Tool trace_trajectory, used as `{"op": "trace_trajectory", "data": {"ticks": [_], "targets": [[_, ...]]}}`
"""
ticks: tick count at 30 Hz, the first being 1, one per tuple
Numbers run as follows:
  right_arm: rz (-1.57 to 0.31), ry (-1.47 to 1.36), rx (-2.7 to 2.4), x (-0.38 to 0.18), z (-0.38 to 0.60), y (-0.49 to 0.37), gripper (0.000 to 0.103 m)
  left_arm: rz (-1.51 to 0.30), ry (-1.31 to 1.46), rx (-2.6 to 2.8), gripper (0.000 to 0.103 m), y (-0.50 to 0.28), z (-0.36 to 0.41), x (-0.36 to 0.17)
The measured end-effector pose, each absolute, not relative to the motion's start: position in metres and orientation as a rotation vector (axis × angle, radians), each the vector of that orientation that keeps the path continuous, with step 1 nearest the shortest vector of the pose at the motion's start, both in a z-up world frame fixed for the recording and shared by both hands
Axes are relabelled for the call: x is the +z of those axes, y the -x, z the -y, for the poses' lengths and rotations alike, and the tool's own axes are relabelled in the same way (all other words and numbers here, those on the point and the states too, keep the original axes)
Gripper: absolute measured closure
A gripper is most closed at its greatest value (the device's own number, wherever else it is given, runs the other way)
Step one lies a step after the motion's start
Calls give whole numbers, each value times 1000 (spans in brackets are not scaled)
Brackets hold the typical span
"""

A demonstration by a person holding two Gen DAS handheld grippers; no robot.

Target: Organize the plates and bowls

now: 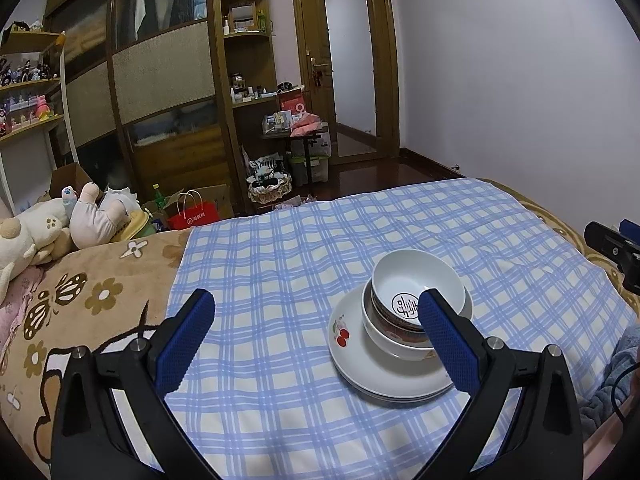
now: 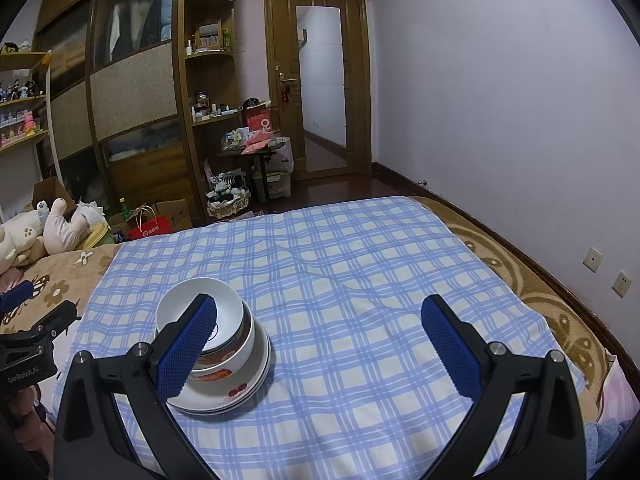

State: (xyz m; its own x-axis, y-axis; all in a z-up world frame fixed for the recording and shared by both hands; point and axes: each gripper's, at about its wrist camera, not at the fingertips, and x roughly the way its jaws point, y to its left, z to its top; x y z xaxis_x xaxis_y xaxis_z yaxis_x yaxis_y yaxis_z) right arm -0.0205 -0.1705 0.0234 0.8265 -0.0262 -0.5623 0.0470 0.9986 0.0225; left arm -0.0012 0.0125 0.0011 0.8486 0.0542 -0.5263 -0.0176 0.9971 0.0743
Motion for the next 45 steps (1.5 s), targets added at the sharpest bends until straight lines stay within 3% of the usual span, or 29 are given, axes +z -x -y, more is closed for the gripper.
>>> {"op": "trace_trajectory", "data": {"ticks": [45], "targets": [[-597, -34, -39, 24, 170, 21, 0, -550, -68, 26, 3, 6, -17, 4]]}}
